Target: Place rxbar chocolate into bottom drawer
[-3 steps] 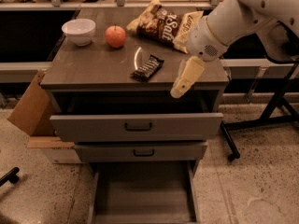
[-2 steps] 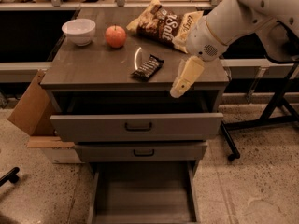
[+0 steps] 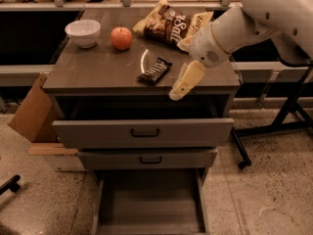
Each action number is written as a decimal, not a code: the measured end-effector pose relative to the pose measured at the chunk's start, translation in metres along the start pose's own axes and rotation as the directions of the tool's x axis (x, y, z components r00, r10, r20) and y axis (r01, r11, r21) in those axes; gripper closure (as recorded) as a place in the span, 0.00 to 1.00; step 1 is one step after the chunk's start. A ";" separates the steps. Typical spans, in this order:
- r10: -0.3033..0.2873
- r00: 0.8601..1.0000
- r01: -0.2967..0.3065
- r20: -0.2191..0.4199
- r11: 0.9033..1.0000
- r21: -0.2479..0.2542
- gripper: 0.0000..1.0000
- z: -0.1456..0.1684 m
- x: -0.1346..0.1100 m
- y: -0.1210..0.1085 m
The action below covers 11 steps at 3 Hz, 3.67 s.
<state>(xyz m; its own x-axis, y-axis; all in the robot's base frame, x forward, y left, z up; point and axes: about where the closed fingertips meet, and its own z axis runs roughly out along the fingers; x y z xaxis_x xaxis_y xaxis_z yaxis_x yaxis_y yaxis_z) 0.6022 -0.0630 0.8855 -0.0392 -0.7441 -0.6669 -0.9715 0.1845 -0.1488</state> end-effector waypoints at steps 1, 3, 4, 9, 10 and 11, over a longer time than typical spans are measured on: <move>0.040 0.998 -0.040 0.046 0.999 0.018 0.00 0.021 -0.003 -0.016; 0.076 0.997 -0.079 0.031 0.994 0.074 0.00 0.052 -0.006 -0.045; 0.091 0.995 -0.093 0.034 0.991 0.093 0.00 0.063 -0.007 -0.060; 0.149 0.986 -0.144 -0.072 0.986 0.081 0.00 0.106 0.001 -0.073; 0.150 0.984 -0.142 -0.093 0.986 0.086 0.17 0.109 0.000 -0.071; 0.148 0.983 -0.138 -0.105 0.986 0.090 0.41 0.105 -0.004 -0.068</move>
Offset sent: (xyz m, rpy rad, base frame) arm 0.0632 0.0338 -0.0316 0.0204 -0.0159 -0.1222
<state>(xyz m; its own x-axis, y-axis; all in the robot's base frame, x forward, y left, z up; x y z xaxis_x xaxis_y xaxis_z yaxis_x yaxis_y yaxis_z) 0.6931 -0.0053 0.8214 -0.2065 -0.7723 -0.6008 -0.9318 0.3425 -0.1200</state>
